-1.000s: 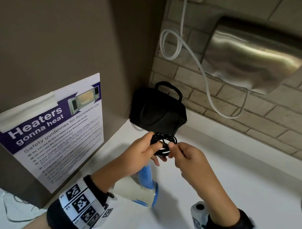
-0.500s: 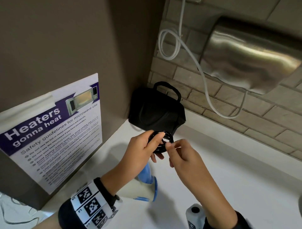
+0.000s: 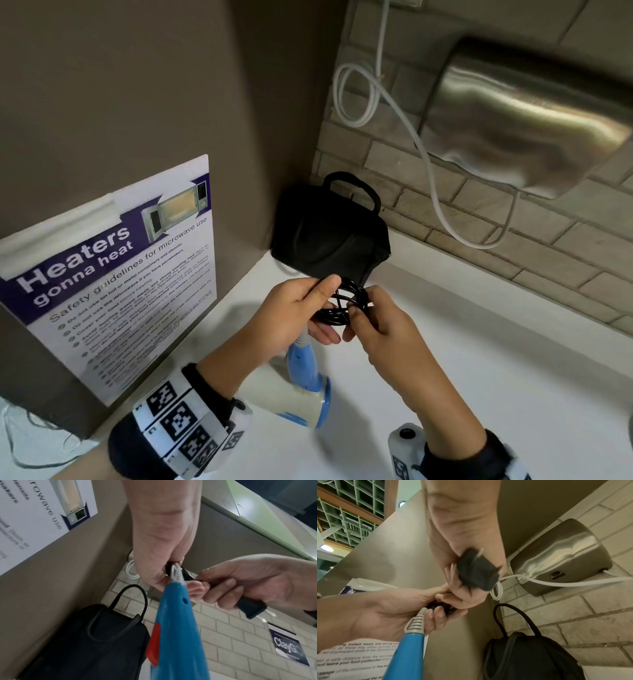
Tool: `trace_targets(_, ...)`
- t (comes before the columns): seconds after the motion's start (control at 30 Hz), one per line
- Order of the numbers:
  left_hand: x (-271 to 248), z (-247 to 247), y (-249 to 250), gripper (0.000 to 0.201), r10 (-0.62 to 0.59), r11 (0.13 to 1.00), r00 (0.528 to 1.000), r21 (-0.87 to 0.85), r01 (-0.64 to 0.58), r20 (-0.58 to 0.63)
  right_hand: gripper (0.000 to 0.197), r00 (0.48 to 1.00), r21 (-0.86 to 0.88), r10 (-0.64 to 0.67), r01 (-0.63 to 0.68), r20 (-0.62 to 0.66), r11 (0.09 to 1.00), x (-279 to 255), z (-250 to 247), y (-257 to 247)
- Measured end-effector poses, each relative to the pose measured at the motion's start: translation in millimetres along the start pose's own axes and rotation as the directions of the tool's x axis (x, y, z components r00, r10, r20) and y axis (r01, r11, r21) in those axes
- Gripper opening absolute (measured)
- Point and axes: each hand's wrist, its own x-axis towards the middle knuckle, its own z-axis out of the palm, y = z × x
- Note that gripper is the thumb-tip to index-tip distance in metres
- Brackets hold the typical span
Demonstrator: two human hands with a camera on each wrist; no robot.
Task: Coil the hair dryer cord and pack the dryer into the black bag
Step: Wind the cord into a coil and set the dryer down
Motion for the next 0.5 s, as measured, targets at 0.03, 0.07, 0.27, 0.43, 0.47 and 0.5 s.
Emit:
trace_targets(0.03,0.1,0.9,-1.0,0.051,-0.008,1.000,1.000,-0.011,0.008,-0.018,0.008,1.000,-0.002,0.003,-0.003,0.008,1.000,-0.2,0.4,0.4)
trace_targets(0.07,-0.3,2.3,-1.9,0.049,-0.005,1.000,0.999,-0.018,0.004,-0.037,0.010,1.000,-0.005,0.010,-0.010,0.019,1.000,-0.5,0.8,0.3)
trace_targets(0.27,-1.4,7.6,-8.4,0.035,0.102,0.990,0.986,0.113,-0.087,-0.133,0.026,0.999,-0.194,-0.033,0.026,-0.034,0.981,-1.6,5.1,3.2)
trace_targets(0.43,-2.8,4.4,-2.5,0.036,0.071,0.994,0.995,0.090,-0.065,-0.072,0.019,0.982,-0.445,-0.175,0.128,-0.065,0.886,-4.5,4.1,4.5)
trace_targets(0.47,-2.7,3.4,-2.0,0.040,0.064,0.995,0.997,0.077,-0.060,-0.048,0.020,0.979,-0.476,-0.192,0.138,-0.066,0.869,-3.5,2.0,4.6)
trace_targets(0.5,-2.7,2.5,-1.9,0.046,0.057,0.996,0.998,0.065,-0.055,-0.029,0.022,0.978,-0.483,-0.197,0.143,-0.064,0.864,-2.0,0.0,4.3)
